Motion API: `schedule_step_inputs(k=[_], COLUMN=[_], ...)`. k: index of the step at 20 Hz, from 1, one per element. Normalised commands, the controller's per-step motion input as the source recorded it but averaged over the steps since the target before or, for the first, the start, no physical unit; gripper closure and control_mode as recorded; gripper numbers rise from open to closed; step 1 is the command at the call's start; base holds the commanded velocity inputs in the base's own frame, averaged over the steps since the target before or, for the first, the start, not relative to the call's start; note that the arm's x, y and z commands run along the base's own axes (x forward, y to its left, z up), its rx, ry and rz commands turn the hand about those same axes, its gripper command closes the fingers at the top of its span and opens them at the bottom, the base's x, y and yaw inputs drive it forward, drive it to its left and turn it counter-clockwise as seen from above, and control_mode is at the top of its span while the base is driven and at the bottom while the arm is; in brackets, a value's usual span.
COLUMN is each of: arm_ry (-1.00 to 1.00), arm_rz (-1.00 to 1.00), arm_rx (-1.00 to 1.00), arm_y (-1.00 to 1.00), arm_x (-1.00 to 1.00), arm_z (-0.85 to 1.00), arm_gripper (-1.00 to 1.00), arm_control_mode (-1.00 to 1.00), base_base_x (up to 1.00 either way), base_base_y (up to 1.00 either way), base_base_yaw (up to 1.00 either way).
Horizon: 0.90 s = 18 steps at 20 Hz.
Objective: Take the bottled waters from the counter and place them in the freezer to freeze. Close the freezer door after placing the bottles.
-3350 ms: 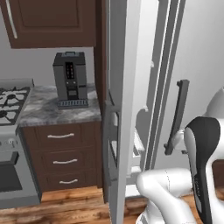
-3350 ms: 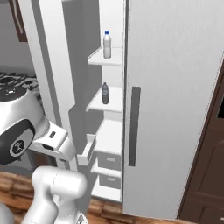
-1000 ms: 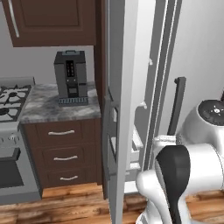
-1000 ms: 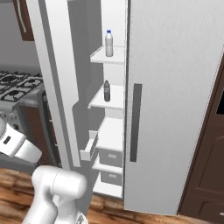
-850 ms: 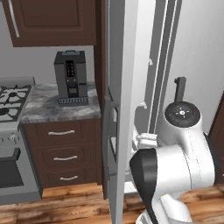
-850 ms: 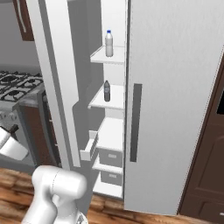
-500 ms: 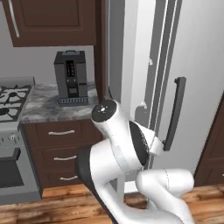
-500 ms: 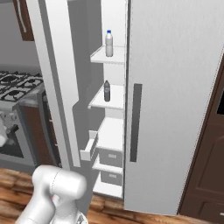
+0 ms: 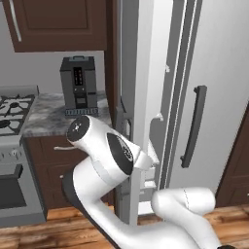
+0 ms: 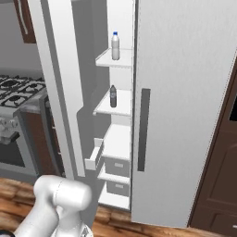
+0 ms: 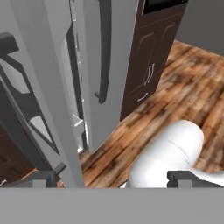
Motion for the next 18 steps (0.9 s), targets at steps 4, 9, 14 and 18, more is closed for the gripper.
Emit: schedule_step_inputs(k=[4, 9, 14, 18], arm_ry=[-0.13, -0.02, 0.0, 0.0], arm_rz=[-0.01, -0.12, -0.16, -0.14], arm_rx=[-0.06, -0.05, -0.02, 0.0], arm_y=[0.22, -0.22, -0.11, 0.1], arm_x=[0.34, 0.33, 0.3, 0.29], arm_z=[-0.15, -0.28, -0.23, -0.05], arm_gripper=[-1.0, -1.0, -1.0, -1.0], arm_control_mode=[-1.0, -1.0, -1.0, -1.0], base_base_x=[0.0, 0.0, 0.0, 0.0], base_base_y=[0.0, 0.0, 0.0, 0.0], base_base_yaw=[0.0, 0.0, 0.0, 0.0])
